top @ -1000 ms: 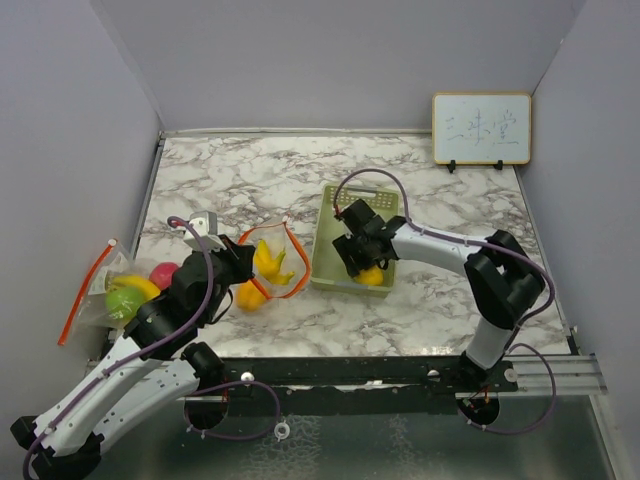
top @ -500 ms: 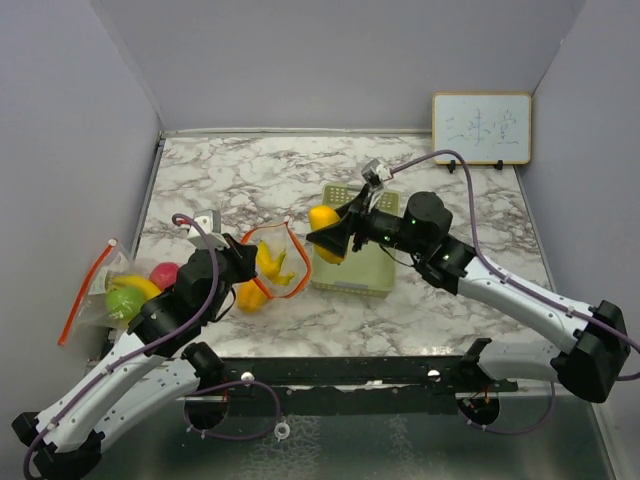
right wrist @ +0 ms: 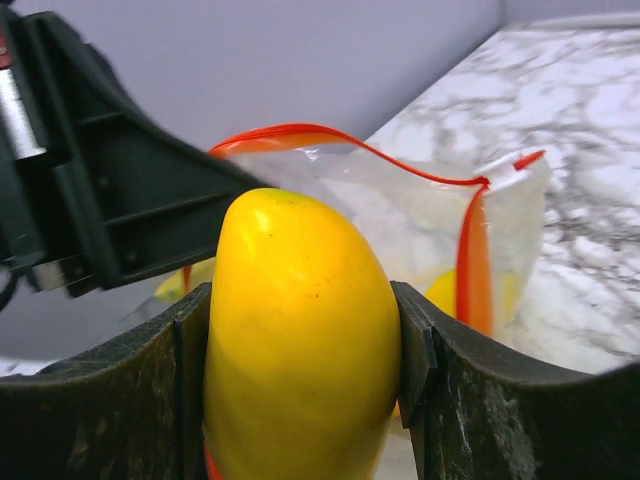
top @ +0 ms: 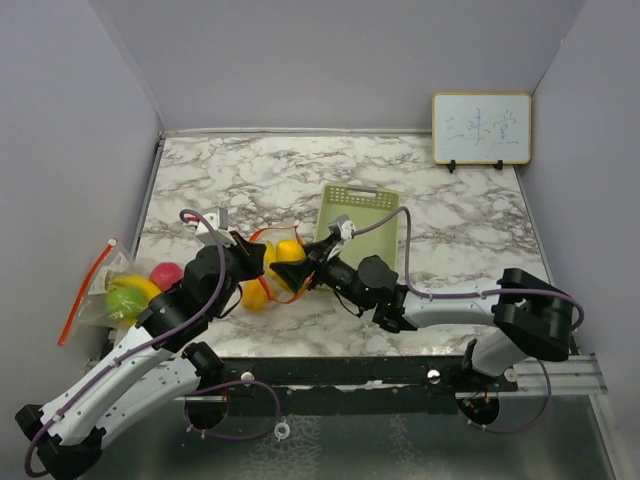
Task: Place the food in the zip-top bag and seal the zipper
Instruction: Place the fake fruit in the zipper food storage bag, then zip the zipper food storage bag at the center of the board.
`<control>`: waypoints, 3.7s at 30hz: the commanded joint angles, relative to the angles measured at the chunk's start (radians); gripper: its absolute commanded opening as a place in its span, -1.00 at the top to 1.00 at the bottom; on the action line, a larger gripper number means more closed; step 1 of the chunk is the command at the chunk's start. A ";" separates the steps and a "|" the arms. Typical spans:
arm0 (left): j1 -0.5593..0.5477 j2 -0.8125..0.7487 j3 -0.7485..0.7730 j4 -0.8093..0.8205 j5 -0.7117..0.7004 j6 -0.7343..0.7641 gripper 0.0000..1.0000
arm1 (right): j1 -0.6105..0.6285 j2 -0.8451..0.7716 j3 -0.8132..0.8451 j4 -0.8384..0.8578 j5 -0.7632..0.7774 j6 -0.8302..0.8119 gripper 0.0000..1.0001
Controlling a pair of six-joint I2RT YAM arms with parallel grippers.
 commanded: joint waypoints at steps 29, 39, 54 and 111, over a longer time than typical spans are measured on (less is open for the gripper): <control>0.003 -0.015 -0.013 0.062 0.027 -0.010 1.00 | 0.044 0.000 0.414 -0.649 0.607 -0.043 -1.00; 0.003 -0.029 -0.039 0.080 0.036 -0.015 1.00 | -0.035 0.170 0.729 -1.076 0.588 0.202 -0.82; 0.004 -0.044 -0.047 0.082 0.027 -0.012 1.00 | -0.087 0.203 0.674 -1.076 0.305 0.270 -0.08; 0.003 -0.048 0.191 0.222 0.997 0.882 -0.93 | -0.256 -0.101 0.833 -1.299 -1.098 -0.597 0.94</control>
